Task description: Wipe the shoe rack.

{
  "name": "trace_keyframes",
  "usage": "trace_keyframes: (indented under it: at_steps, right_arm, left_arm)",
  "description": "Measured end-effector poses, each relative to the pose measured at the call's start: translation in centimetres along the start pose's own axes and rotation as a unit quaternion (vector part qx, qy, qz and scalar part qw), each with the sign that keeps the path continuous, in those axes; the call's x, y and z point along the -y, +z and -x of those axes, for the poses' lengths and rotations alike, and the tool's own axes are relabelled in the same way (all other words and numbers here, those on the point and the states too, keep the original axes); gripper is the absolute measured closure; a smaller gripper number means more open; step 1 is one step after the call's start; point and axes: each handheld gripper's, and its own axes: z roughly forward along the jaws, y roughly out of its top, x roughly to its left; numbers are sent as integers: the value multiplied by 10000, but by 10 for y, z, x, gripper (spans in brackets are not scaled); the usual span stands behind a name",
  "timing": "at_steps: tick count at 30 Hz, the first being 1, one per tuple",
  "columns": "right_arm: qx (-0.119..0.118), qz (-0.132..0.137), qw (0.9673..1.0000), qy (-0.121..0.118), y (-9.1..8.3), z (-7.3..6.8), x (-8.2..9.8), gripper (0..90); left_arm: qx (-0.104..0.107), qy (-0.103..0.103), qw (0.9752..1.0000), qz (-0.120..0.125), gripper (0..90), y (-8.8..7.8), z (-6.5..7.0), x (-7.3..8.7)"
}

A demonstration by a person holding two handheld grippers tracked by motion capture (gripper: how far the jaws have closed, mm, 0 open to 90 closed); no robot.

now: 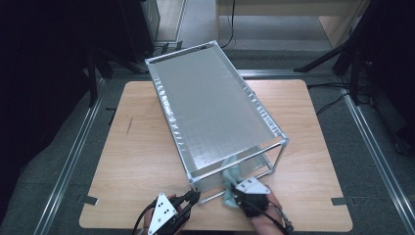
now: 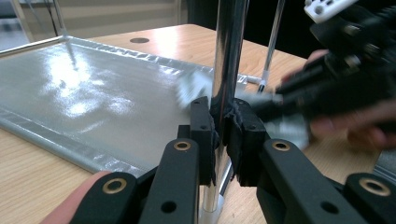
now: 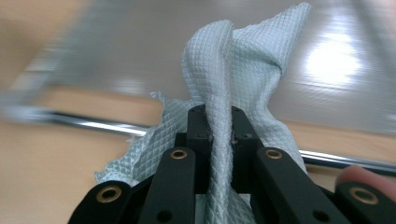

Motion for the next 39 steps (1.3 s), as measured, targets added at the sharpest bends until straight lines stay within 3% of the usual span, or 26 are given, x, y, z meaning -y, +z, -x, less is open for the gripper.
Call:
trace_keyframes:
  at_steps: [3, 5, 6, 8, 10, 14, 16, 19, 22, 25, 26, 28, 30, 33, 35, 36, 39]
  right_arm:
    - [-355, 15, 9989, -316, 5, -29, -1, 827]
    - [-327, -39, 9983, -491, 6, -36, -3, 828]
    - [-382, -68, 9982, -461, 6, -35, -3, 828]
    - [-509, -110, 9981, -324, 5, -25, -3, 830]
    - [-439, -154, 9985, -275, 3, -13, -2, 829]
    - [74, -152, 9997, -165, -4, 18, 2, 827]
    - [337, -149, 9993, 26, -7, 38, 5, 826]
    - [801, -142, 9957, 435, -13, 68, 10, 820]
    - [1059, -151, 9920, 670, -15, 77, 13, 817]
    - [1305, -226, 9895, 575, -11, 63, 11, 826]
    - [1252, -213, 9905, 517, -10, 57, 10, 826]
    - [798, -186, 9955, 472, -8, 43, 8, 824]
    - [542, -180, 9980, 261, -4, 24, 7, 823]
    - [17, -159, 9999, -55, 1, -9, 4, 822]
    - [-353, -130, 9989, -267, 5, -31, 3, 818]
    - [-431, -99, 9981, -440, 7, -42, 3, 817]
    - [-353, -89, 9973, -638, 9, -52, 1, 818]
  left_arm:
    - [-1, 7, 10000, -1, 819, 0, 0, 0]
    - [6, 20, 10000, -2, 820, 0, 0, 0]
    - [14, 40, 10000, -7, 819, 0, -1, 0]
    - [26, 72, 10000, -16, 820, 0, -1, 0]
    - [33, 82, 10000, -22, 820, 0, -1, 0]
    - [33, 90, 10000, -24, 820, 0, -1, -1]
    - [38, 95, 9999, -26, 820, 0, -2, -1]
    - [38, 89, 9999, -31, 819, 0, -2, -1]
    - [43, 63, 10000, -24, 819, 1, -1, -1]
    - [70, 19, 10000, -37, 819, 1, -2, -1]
    - [64, 19, 10000, -36, 818, 1, -2, -1]
    - [74, -3, 10000, -45, 818, 1, -2, -1]
    - [93, -35, 9999, -58, 818, 2, -3, -2]
    - [111, -48, 9999, -72, 817, 2, -3, -2]
    - [105, -18, 9999, -79, 817, 2, -3, -2]
    - [106, -12, 9999, -80, 817, 2, -3, -2]
    - [112, 12, 9999, -72, 817, 1, -3, -2]
